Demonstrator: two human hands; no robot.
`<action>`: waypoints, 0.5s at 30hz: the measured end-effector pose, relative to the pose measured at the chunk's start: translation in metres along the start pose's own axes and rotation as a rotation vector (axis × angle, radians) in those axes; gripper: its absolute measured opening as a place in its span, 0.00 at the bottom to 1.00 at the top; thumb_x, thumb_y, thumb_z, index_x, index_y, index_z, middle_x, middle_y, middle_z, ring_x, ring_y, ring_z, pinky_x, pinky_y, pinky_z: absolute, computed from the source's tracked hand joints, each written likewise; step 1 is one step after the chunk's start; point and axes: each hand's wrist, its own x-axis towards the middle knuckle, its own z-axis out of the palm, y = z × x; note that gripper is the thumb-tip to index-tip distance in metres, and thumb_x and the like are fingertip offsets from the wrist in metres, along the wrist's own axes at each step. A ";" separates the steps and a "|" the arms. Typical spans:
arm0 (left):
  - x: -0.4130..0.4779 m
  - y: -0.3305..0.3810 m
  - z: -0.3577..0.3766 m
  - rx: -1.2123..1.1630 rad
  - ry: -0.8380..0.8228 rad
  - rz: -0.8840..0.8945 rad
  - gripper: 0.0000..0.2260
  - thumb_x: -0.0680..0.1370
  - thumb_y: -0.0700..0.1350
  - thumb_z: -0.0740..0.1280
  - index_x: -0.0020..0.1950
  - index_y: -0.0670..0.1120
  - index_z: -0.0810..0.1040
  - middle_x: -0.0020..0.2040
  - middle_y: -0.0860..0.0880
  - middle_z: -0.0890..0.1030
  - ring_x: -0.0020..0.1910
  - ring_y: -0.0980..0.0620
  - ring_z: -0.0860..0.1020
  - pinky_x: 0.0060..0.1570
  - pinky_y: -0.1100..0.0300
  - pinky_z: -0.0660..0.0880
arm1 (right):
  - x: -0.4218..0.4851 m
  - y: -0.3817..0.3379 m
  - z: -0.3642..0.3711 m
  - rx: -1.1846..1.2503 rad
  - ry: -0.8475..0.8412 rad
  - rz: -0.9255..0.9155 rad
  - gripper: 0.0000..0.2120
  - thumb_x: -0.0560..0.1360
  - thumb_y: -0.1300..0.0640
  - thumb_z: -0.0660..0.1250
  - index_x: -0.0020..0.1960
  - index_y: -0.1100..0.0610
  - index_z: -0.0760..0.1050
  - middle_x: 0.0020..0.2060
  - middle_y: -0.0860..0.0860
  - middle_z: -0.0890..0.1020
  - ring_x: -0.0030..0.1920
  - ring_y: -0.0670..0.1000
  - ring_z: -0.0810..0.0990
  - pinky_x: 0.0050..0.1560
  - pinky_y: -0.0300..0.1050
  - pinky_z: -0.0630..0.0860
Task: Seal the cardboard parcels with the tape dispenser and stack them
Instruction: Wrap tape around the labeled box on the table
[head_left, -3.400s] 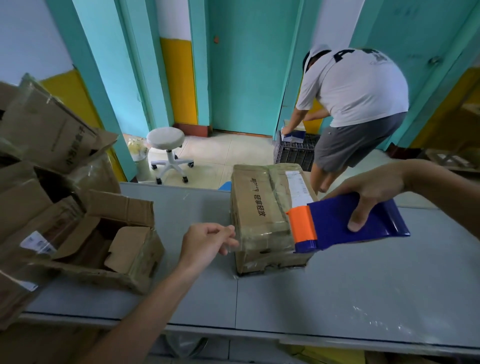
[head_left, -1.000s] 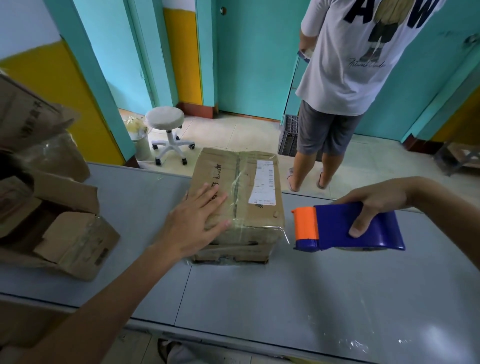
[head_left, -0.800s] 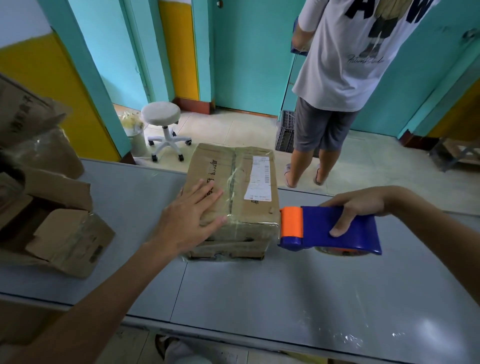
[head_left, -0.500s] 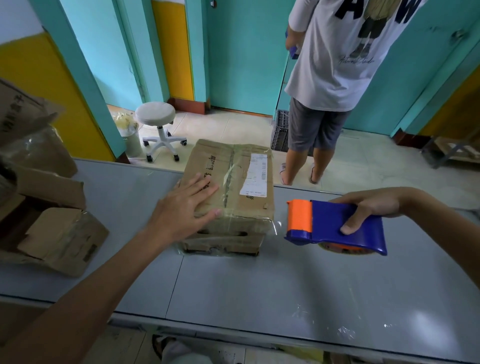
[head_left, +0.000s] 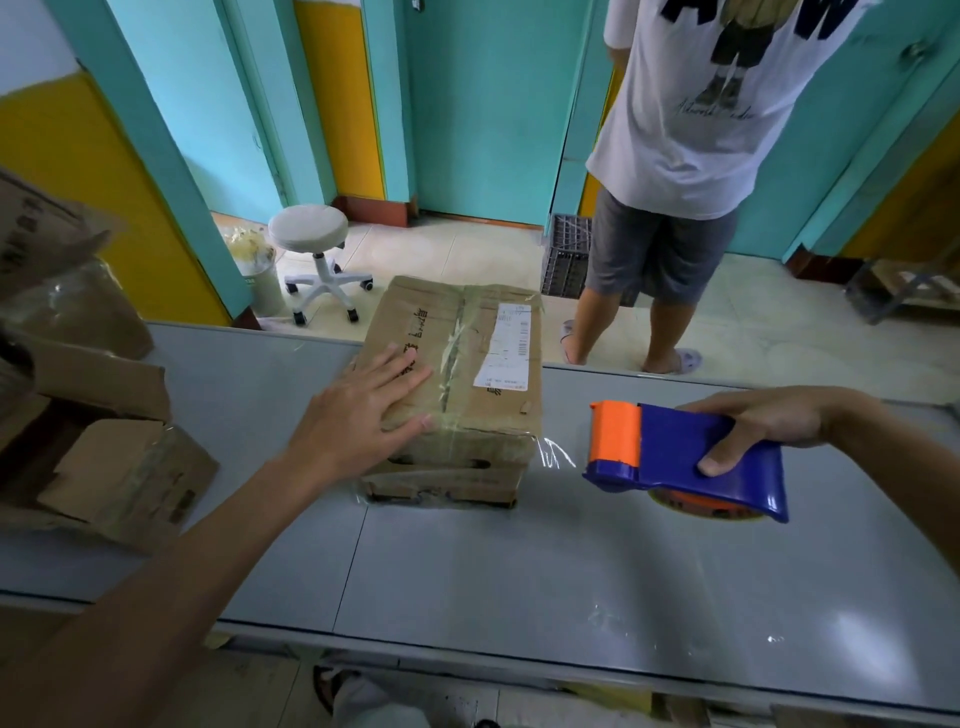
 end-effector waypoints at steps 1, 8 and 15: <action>0.000 0.000 0.000 0.002 0.000 0.002 0.37 0.68 0.70 0.43 0.73 0.57 0.60 0.74 0.59 0.56 0.70 0.66 0.46 0.69 0.54 0.55 | 0.001 0.000 0.000 -0.003 -0.006 0.005 0.37 0.53 0.46 0.75 0.60 0.51 0.71 0.50 0.47 0.83 0.52 0.52 0.82 0.46 0.41 0.79; 0.000 0.002 -0.001 -0.009 0.021 -0.003 0.36 0.68 0.70 0.44 0.73 0.58 0.62 0.74 0.59 0.58 0.69 0.67 0.47 0.68 0.54 0.58 | 0.000 0.002 -0.004 -0.008 -0.041 0.013 0.30 0.59 0.49 0.73 0.60 0.52 0.71 0.49 0.46 0.84 0.51 0.50 0.82 0.45 0.42 0.79; 0.001 0.001 0.002 -0.030 0.056 0.001 0.36 0.68 0.69 0.46 0.72 0.56 0.64 0.74 0.57 0.61 0.69 0.66 0.49 0.68 0.53 0.59 | 0.001 0.016 -0.008 -0.055 -0.066 0.039 0.30 0.63 0.52 0.73 0.63 0.50 0.70 0.52 0.48 0.83 0.54 0.53 0.81 0.50 0.44 0.79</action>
